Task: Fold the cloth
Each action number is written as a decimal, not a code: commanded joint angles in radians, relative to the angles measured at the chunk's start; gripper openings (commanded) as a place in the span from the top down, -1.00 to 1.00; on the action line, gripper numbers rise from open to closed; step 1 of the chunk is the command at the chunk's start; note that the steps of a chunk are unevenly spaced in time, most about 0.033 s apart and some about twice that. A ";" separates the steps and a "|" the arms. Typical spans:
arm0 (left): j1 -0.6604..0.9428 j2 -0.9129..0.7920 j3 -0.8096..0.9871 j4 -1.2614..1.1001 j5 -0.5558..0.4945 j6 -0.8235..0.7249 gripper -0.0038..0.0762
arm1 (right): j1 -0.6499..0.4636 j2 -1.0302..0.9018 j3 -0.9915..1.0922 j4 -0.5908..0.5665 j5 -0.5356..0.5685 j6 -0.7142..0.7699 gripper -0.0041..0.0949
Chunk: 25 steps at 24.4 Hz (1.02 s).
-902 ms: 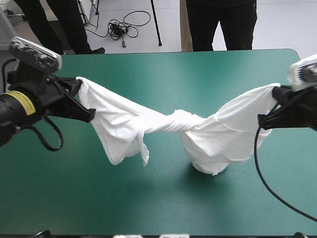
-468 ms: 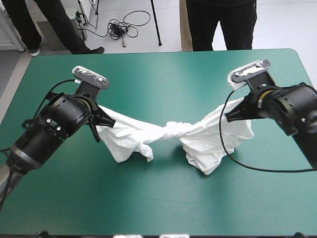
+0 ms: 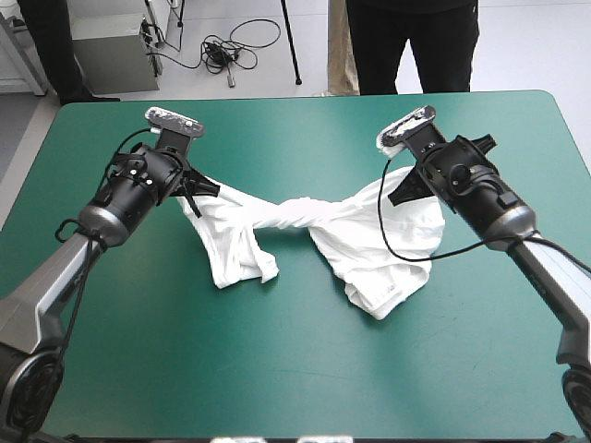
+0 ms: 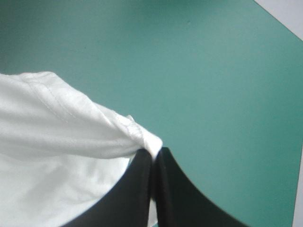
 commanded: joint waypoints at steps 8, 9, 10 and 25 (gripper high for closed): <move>0.002 0.062 -0.026 -0.027 -0.069 0.038 0.36 | 0.000 0.021 -0.035 0.032 -0.029 0.023 0.63; 0.002 0.062 -0.029 -0.027 -0.066 0.050 0.23 | 0.000 0.014 -0.035 0.032 -0.029 0.023 0.47; 0.002 0.062 -0.038 -0.025 -0.054 0.069 0.05 | 0.000 0.012 -0.035 0.032 -0.027 0.023 0.33; -0.164 -0.285 -0.119 -0.372 0.257 0.397 -0.40 | 0.005 -0.396 -0.122 0.084 0.318 0.024 -0.39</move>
